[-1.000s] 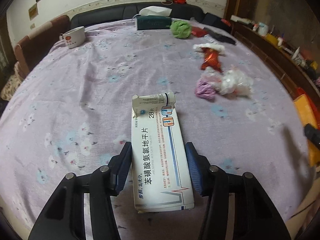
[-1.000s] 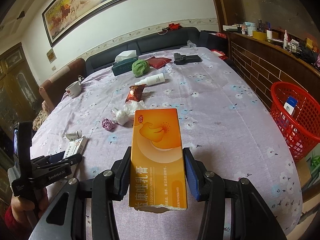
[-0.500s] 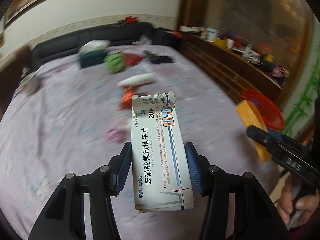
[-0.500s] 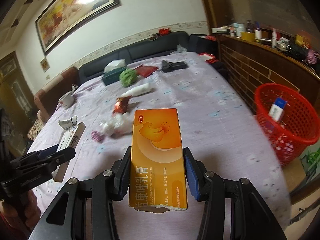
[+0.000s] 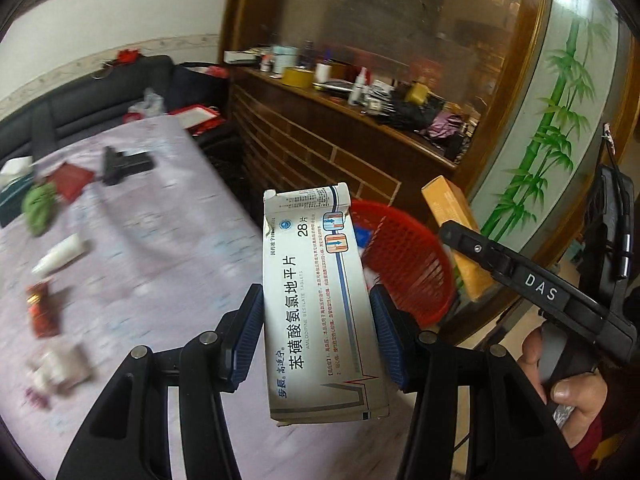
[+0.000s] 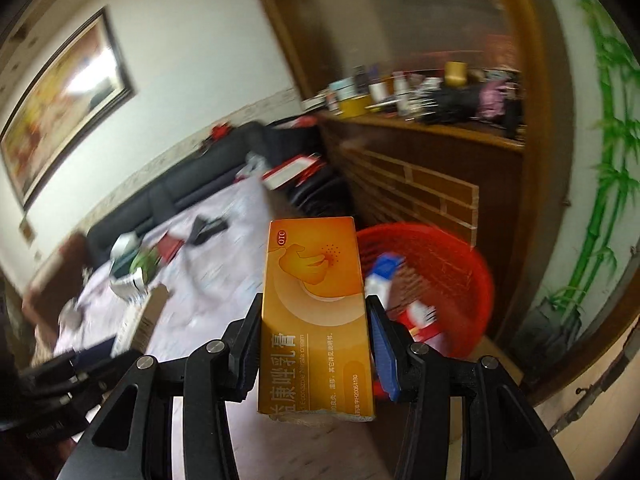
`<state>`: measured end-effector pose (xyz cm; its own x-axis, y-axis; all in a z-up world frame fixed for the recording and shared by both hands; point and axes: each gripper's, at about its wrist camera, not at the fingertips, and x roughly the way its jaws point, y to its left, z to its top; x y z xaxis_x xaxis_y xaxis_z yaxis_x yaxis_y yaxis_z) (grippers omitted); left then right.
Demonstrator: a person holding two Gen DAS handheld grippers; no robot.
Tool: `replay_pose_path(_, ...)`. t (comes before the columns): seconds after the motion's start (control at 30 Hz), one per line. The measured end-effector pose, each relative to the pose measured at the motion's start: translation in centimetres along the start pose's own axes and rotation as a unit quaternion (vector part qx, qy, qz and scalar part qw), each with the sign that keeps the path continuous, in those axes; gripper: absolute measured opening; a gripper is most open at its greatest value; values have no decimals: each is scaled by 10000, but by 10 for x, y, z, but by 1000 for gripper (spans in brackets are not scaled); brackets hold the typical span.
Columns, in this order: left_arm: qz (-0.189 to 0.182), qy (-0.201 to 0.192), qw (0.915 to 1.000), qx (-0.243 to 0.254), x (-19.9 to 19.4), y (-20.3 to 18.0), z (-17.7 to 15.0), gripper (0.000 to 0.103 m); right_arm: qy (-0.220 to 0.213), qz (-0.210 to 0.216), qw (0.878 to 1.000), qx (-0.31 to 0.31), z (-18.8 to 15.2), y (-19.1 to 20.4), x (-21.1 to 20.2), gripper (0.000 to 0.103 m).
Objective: Collect trash
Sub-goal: 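Carry both boxes over the red wastebasket and open both tools, then move both open tools back over the bed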
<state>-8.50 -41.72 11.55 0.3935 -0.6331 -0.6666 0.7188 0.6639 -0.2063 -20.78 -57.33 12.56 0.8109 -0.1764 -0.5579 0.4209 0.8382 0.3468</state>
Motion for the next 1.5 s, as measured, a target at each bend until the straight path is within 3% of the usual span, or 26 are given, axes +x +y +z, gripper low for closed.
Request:
replay_pose_path(0.2,-335,75,9994,-65,56,-24,24,53,119,-27,9993,352,28,-39,26,53)
replay_pose_path(0.27,-345,181,9992,-111,72,-25,27,64,162,-39,9989,429,31,-48,36,53)
replay_pose_path(0.37,-361,285,9987,-222,77,-18,23,66,209,-103,9981,563,34,-60,47,64)
replay_pose_path(0.57,-72,185,9997,-129,40,8,1,66,33,-162,9986,496,27,-59,36,64)
replay_pose_path(0.73,284,85,9995,-112,-2,33,-30,70,137,88,9998,129,10,-21,27,64)
replay_pose_path(1.0,753,103,9951,-625,-69,105,-79,70,526,669,9947,-575,-35,74,30,64)
replay_pose_path(1.13,1220,120,9875,-988,-101,156,-106,70,752,942,9871,-1056,-60,126,32,64)
replay_pose_path(1.3,1774,293,9669,-1812,-126,241,-141,69,976,1312,9755,-1469,-83,177,34,64)
replay_pose_path(1.4,1857,317,9592,-2107,-125,274,-149,61,1033,1442,9712,-1590,-92,198,36,64)
replay_pose_path(1.5,1704,376,9581,-2271,-112,290,-152,58,1111,1521,9677,-1673,-101,213,41,64)
